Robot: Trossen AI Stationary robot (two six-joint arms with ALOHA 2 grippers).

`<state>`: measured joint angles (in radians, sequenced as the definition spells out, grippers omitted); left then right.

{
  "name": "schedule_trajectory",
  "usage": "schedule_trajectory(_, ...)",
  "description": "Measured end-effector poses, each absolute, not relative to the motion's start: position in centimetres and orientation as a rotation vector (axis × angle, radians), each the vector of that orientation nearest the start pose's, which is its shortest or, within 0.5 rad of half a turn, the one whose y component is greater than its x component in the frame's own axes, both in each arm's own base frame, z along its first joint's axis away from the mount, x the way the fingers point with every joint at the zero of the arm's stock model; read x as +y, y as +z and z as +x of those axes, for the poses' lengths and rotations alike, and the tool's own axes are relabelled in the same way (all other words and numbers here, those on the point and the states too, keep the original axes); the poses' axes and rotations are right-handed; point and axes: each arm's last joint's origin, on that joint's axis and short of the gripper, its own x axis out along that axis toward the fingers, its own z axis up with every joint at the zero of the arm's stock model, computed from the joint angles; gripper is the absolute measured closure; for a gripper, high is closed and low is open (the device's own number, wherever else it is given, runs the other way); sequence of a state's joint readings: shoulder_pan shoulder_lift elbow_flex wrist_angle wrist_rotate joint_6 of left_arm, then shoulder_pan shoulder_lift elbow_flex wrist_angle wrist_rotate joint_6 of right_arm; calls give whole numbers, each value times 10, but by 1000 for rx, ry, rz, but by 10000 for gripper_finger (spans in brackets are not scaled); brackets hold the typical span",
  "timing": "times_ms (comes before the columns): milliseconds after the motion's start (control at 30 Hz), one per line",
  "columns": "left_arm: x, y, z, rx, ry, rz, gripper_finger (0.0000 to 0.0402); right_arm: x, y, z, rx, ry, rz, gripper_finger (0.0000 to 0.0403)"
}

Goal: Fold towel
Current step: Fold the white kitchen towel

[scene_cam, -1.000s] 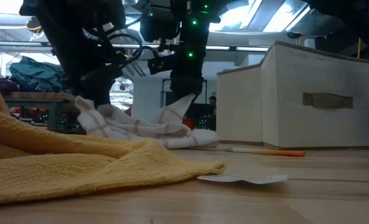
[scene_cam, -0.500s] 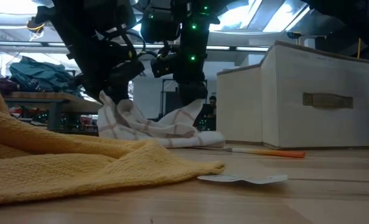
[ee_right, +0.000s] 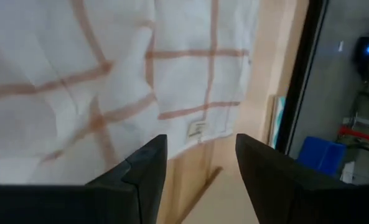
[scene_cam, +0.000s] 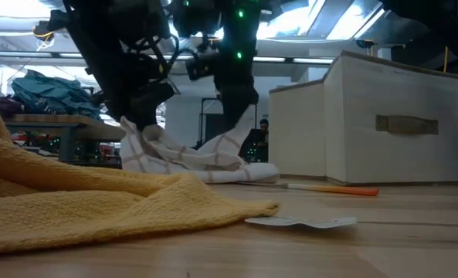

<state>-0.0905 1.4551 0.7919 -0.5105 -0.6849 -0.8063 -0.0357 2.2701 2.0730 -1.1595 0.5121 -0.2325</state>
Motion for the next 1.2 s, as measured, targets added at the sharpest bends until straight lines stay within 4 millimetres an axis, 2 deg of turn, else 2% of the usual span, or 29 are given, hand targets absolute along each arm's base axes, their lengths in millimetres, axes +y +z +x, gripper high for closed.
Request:
schedule_trajectory(167,-4,180,256,795,906,-246,261,-28,253,467,1300,-239,-415,207)
schedule_trajectory(267,-4,181,256,791,903,-242,261,-24,256,469,1262,-152,-299,207)
schedule_trajectory(367,-6,180,256,809,890,-230,261,-23,248,469,1279,-142,-264,207)
schedule_trajectory(500,-7,178,254,830,886,-221,261,-20,226,464,1347,-102,-195,207)
schedule_trajectory(633,-7,178,254,829,884,-222,261,-21,204,458,1406,-130,-225,207)
schedule_trajectory(733,-7,178,254,827,884,-223,261,-31,189,453,1447,-171,-236,207)
schedule_trajectory(900,-8,178,255,835,870,-231,261,-54,166,442,1513,-197,-149,207)
schedule_trajectory(1100,-8,178,255,837,866,-229,261,-69,158,435,1546,-209,-92,207)
schedule_trajectory(1200,-8,178,255,834,870,-236,261,-69,158,437,1526,-206,-86,207)
